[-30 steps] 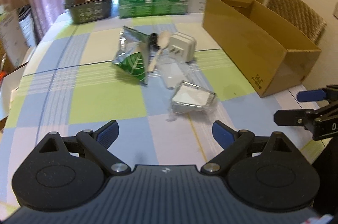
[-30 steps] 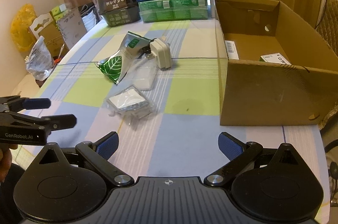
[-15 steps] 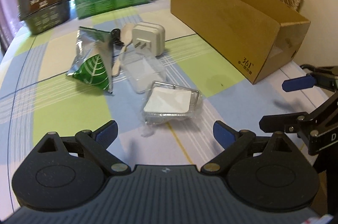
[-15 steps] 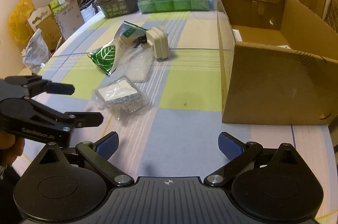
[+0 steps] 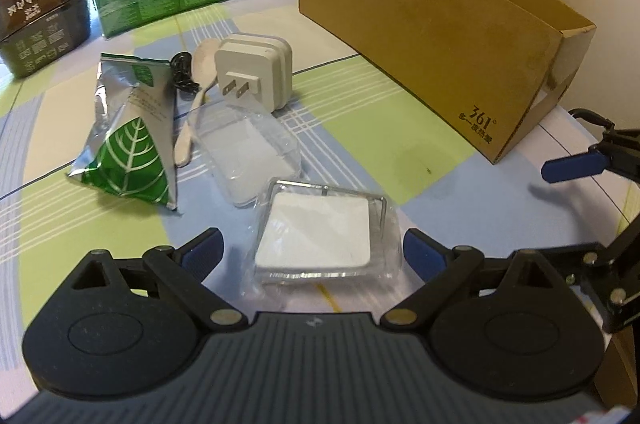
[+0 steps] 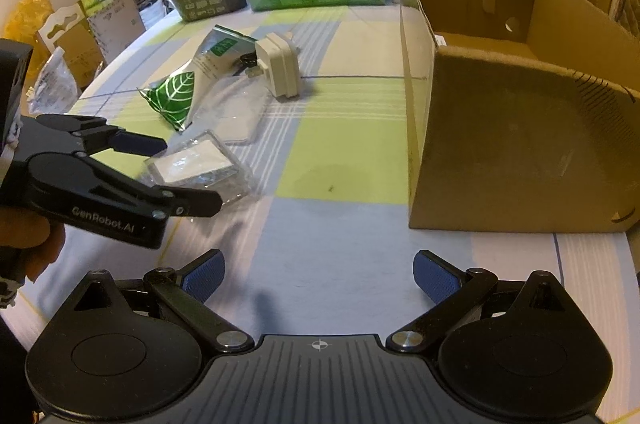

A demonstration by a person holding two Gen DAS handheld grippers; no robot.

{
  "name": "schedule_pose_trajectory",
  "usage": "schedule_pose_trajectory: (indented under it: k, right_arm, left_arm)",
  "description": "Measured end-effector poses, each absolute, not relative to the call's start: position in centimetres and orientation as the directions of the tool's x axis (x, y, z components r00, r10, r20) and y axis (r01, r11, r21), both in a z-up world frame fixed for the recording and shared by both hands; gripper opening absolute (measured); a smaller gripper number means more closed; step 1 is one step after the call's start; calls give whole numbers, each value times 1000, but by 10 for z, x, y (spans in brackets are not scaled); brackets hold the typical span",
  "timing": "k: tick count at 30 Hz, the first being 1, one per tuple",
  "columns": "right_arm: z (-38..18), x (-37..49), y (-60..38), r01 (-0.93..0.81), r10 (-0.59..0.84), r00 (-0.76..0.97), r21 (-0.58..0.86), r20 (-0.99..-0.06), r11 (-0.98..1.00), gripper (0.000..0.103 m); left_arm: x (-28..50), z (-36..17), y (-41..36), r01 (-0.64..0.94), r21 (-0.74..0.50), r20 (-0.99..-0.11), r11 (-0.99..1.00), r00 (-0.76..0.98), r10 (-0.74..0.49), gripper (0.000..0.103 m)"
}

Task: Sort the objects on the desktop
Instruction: 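Grasp the white-lidded plastic tray with the left tool while the right tool grasps the clear tray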

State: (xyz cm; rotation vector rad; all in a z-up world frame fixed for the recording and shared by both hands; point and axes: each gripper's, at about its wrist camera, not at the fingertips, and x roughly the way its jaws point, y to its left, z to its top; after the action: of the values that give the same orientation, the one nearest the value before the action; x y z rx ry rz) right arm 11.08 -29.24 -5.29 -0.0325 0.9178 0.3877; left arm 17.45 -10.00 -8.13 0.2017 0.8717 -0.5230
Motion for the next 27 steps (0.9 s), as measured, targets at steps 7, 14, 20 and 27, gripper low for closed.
schedule_pose_trajectory:
  k: [7, 14, 20, 27]
  right_arm:
    - [-57, 111, -292, -335, 307, 536, 136, -786, 932, 98]
    - [-56, 110, -284, -348, 317, 534, 138, -783, 927, 98]
    - [-53, 113, -261, -393, 354, 529, 146, -771, 908, 98]
    - [-47, 146, -219, -438, 405, 538, 166, -739, 884, 98]
  left_arm:
    - [178, -88, -108, 514, -41, -779, 857, 521, -350, 76]
    - [165, -83, -98, 470, -39, -781, 882, 536, -320, 65]
    - [143, -77, -62, 356, -5, -781, 934, 582, -226, 64]
    - [151, -75, -9, 161, 17, -782, 987, 618, -87, 64]
